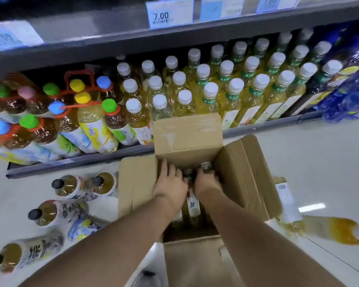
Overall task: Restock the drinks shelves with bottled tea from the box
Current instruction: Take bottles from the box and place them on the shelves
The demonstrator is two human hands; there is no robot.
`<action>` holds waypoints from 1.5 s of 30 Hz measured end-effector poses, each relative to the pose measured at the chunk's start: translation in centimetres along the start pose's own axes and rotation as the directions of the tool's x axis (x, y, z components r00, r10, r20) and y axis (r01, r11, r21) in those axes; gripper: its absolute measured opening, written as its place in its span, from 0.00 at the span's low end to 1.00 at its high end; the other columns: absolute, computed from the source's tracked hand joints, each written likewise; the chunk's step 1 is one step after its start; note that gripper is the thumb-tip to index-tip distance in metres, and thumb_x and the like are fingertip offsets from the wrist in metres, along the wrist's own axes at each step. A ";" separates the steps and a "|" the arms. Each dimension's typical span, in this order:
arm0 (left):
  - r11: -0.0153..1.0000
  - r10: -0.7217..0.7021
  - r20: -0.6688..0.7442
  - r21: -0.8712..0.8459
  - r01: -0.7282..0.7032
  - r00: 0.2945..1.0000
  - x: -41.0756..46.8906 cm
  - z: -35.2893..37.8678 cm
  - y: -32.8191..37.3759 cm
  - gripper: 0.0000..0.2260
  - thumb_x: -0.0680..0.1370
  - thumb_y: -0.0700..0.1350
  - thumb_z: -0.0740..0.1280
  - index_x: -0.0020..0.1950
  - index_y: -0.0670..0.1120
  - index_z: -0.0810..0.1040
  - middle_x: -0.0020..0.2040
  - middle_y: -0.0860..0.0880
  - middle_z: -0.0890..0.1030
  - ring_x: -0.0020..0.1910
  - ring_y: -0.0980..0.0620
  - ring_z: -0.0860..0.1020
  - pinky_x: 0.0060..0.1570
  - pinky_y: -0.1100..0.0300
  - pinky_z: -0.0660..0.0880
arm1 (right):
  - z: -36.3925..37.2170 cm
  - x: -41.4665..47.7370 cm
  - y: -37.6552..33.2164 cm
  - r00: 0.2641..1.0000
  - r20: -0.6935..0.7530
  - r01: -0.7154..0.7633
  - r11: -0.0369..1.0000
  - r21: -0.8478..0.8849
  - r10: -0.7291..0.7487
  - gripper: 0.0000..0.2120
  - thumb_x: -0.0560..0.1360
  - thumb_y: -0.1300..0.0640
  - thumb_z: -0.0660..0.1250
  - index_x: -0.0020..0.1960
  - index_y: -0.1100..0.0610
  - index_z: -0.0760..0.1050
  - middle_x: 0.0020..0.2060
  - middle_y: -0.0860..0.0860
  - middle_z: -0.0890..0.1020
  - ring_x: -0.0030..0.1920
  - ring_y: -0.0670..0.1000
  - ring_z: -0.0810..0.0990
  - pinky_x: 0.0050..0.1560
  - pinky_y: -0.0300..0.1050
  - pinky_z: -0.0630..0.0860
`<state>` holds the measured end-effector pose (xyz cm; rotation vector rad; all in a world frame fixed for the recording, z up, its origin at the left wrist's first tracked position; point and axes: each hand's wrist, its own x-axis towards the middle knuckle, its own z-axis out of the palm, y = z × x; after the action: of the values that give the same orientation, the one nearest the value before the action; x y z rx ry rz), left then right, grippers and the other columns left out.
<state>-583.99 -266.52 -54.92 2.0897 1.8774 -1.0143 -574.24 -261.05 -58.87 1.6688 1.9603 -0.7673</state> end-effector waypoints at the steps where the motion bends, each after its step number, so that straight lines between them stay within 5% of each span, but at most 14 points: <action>1: 0.999 -0.006 0.017 0.035 0.005 1.000 0.6 0.1 0.3 0.20 0.80 0.47 0.59 0.72 0.45 0.71 0.69 0.40 0.72 0.71 0.36 0.64 0.73 0.32 0.45 | 0.8 1.1 -0.1 1.000 -0.020 -0.017 1.000 -0.004 0.017 0.21 0.84 0.56 0.51 0.76 0.55 0.58 0.70 0.64 0.63 0.68 0.63 0.67 0.69 0.57 0.67; 8: 0.990 -0.013 -0.026 0.139 0.016 1.000 1.0 -1.3 -0.8 0.16 0.83 0.46 0.57 0.67 0.49 0.77 0.66 0.46 0.77 0.66 0.42 0.71 0.66 0.47 0.63 | 2.2 2.0 -0.7 0.981 -0.194 0.016 0.999 0.045 -0.007 0.15 0.83 0.54 0.51 0.69 0.49 0.62 0.64 0.63 0.68 0.61 0.65 0.70 0.65 0.59 0.66; 15: 0.992 0.098 -0.138 0.087 -0.087 0.986 -6.0 -3.4 -3.0 0.13 0.80 0.41 0.61 0.61 0.47 0.81 0.62 0.45 0.80 0.63 0.42 0.76 0.62 0.50 0.67 | -1.9 -6.8 0.1 0.887 -0.447 0.272 0.911 0.311 -0.112 0.21 0.74 0.64 0.66 0.60 0.56 0.58 0.56 0.59 0.70 0.47 0.62 0.76 0.46 0.52 0.72; 22: 0.997 0.053 -0.113 -0.057 -0.060 0.992 -12.2 -7.6 -2.2 0.11 0.78 0.36 0.63 0.57 0.42 0.81 0.55 0.42 0.81 0.46 0.41 0.77 0.41 0.52 0.72 | -5.7 -15.5 2.5 0.799 -0.588 0.331 0.910 0.249 -0.129 0.13 0.76 0.69 0.61 0.58 0.57 0.68 0.59 0.58 0.72 0.54 0.61 0.76 0.55 0.52 0.72; 33: 0.826 -0.177 -0.078 -0.554 0.105 0.981 -8.3 -3.2 1.6 0.12 0.77 0.32 0.62 0.55 0.40 0.82 0.48 0.42 0.82 0.44 0.43 0.80 0.42 0.52 0.78 | -12.4 -16.3 4.3 0.758 -0.600 0.373 0.925 0.072 -0.258 0.22 0.76 0.56 0.72 0.67 0.53 0.69 0.64 0.54 0.74 0.62 0.57 0.74 0.63 0.53 0.74; 38: 0.722 -0.252 -0.015 -0.669 0.178 0.968 -1.6 -0.7 3.8 0.09 0.79 0.37 0.63 0.56 0.42 0.80 0.54 0.43 0.83 0.54 0.42 0.82 0.43 0.57 0.73 | -11.4 -12.6 4.9 0.786 -0.515 0.392 0.920 -0.011 -0.341 0.19 0.77 0.56 0.69 0.66 0.50 0.68 0.64 0.53 0.73 0.57 0.56 0.77 0.57 0.50 0.76; 41: 0.684 -0.278 0.029 -0.695 0.219 0.960 1.9 1.1 4.6 0.11 0.80 0.40 0.60 0.59 0.44 0.78 0.58 0.45 0.81 0.58 0.45 0.80 0.56 0.53 0.72 | -10.3 -10.8 5.4 0.786 -0.457 0.447 0.894 -0.046 -0.416 0.19 0.78 0.58 0.69 0.65 0.50 0.67 0.62 0.52 0.74 0.53 0.54 0.79 0.48 0.42 0.72; 45: 0.511 -0.305 0.173 -0.800 0.314 0.936 5.6 2.8 5.1 0.11 0.82 0.41 0.62 0.63 0.41 0.77 0.62 0.41 0.79 0.63 0.43 0.77 0.62 0.54 0.72 | -9.8 -9.6 5.8 0.796 -0.384 0.474 0.876 -0.086 -0.468 0.19 0.78 0.58 0.68 0.66 0.52 0.68 0.61 0.53 0.75 0.53 0.55 0.80 0.50 0.47 0.76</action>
<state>-580.35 -264.47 -61.81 1.1947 2.1556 -0.0583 -566.81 -260.84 -45.98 1.4295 2.7292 -0.6407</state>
